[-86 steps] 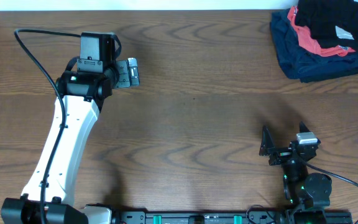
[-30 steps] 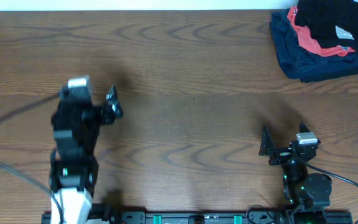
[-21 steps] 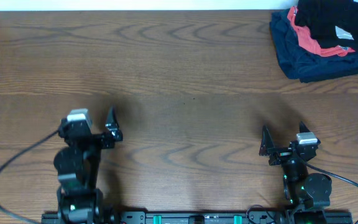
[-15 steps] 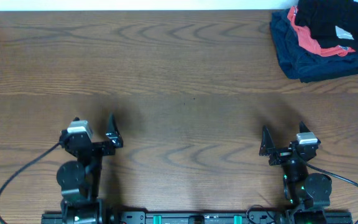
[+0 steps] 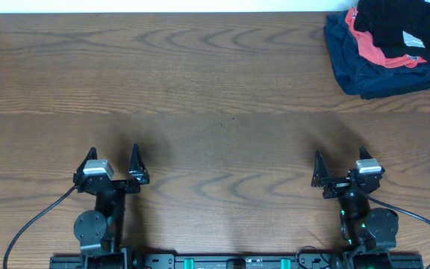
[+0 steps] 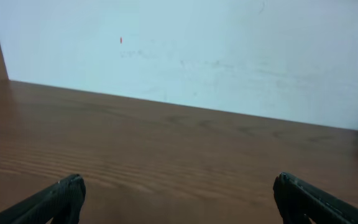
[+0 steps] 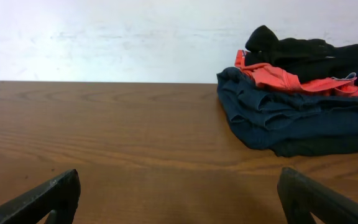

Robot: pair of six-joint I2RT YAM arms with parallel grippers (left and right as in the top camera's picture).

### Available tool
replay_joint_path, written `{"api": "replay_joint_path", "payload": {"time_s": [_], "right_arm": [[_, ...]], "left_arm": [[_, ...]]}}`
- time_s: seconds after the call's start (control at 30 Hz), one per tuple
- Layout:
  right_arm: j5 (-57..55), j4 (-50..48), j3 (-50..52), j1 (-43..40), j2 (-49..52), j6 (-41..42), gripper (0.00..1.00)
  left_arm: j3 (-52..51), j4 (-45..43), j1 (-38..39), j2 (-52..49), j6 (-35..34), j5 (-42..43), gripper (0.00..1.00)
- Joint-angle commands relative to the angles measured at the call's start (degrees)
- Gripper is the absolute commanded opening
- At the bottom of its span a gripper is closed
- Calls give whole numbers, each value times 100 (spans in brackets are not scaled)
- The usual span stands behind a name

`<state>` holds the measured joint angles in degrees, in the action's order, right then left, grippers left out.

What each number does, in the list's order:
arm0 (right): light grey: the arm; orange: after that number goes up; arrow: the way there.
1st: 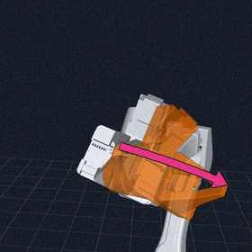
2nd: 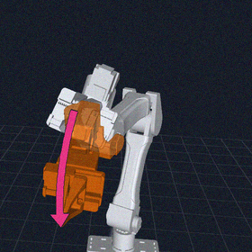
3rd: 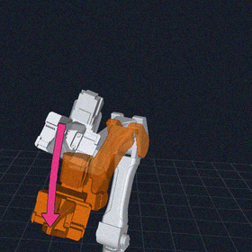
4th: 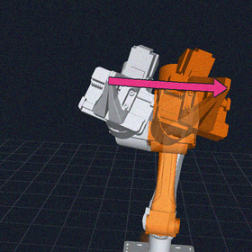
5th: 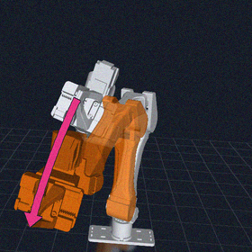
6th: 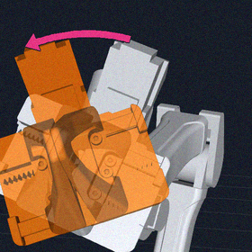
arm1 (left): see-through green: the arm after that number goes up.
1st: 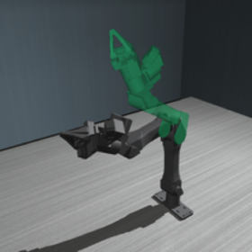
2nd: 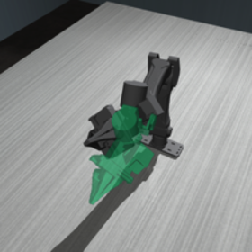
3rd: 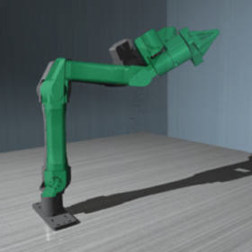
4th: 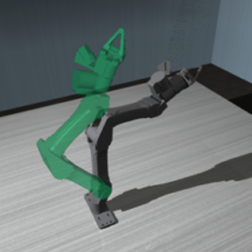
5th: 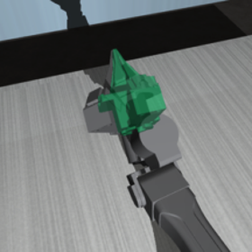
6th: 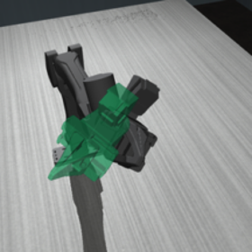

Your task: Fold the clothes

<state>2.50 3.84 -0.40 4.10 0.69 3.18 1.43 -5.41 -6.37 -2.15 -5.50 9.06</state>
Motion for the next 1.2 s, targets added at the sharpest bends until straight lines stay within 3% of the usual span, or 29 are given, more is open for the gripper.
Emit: {"api": "replay_joint_path", "payload": {"time_s": [0.0, 0.23, 0.47, 1.17], "right_arm": [[-59, 26, 9, 46, -42, -87, 99], [-59, 26, 9, 46, -42, -87, 99], [-59, 24, 9, 46, -42, -87, 99], [-59, 24, 9, 46, -42, -87, 99]], "left_arm": [[-122, -26, -28, 214, 94, 37, 98], [-120, -39, -31, 205, 96, -81, 98], [-120, 933, -31, 205, 96, -380, 98], [-120, 922, -31, 192, 114, -503, 98]]}}
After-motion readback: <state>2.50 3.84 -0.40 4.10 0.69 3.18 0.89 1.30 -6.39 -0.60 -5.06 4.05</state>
